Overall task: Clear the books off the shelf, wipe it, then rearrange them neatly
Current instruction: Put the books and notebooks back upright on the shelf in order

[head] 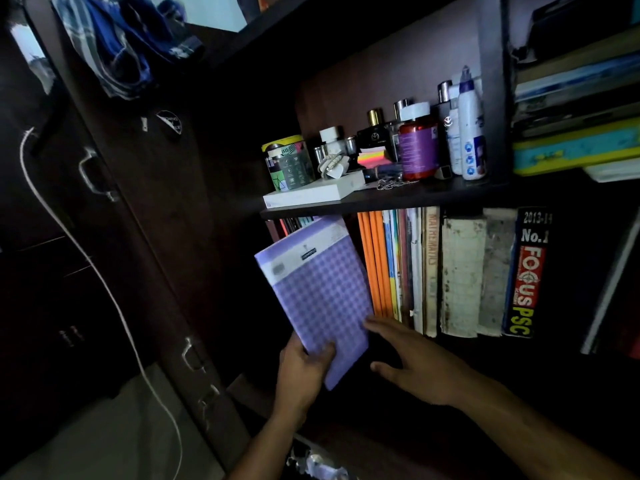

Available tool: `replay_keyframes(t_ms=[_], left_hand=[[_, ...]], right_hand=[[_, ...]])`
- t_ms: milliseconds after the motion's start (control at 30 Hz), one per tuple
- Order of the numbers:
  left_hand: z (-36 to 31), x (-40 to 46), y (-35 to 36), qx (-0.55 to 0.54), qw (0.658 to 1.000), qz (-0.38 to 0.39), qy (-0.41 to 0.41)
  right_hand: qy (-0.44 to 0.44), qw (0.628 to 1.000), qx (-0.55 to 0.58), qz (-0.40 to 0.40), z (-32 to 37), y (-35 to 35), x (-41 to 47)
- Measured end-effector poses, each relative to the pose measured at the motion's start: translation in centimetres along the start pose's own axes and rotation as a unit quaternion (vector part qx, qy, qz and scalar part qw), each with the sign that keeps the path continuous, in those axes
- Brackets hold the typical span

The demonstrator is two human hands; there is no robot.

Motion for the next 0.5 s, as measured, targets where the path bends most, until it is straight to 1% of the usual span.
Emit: replay_keyframes(t_ms=[100,167,200,267,333,400,500], left_hand=[[-1.5,-0.7,2.0,0.113,0.988,0.067,0.075],[-2.2,-0.9,2.2,0.157,0.979,0.065,0.109],[-2.2,-0.8,2.0,0.173,0.977,0.054,0.110],[-1.9,-0.4,1.7,0.180,0.980,0.028,0.083],[-1.3,0.3,1.8,0.145,0.989,-0.005,0.022],[-1.2,1.2,3.1,0.109,0.993,-0.024,-0.027],[-2.1,2.2,5.1,0.087,0.995,-0.041,-0.013]], right_hand=[[0.001,1.000,0.006,-0.004,0.1,-0.3,0.1],[-0.005,1.000,0.005,-0.006,0.4,-0.5,0.1],[-0.004,1.000,0.001,-0.004,0.5,-0.5,0.1],[-0.001,1.000,0.002,0.004,0.3,-0.2,0.1],[-0.001,1.000,0.003,0.003,0.1,-0.2,0.2],[-0.005,1.000,-0.010,0.000,-0.1,-0.2,0.1],[-0.010,1.000,0.000,0.002,-0.1,-0.4,0.0]])
Point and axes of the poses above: each hand's wrist, its own x-axis towards the middle knuckle, its own y-axis out of the palm, z = x × y, the point moved 9 cm from there along x, towards the middle knuckle, and after that the axes turned 3 degrees about -x, right-handed, at the moved point
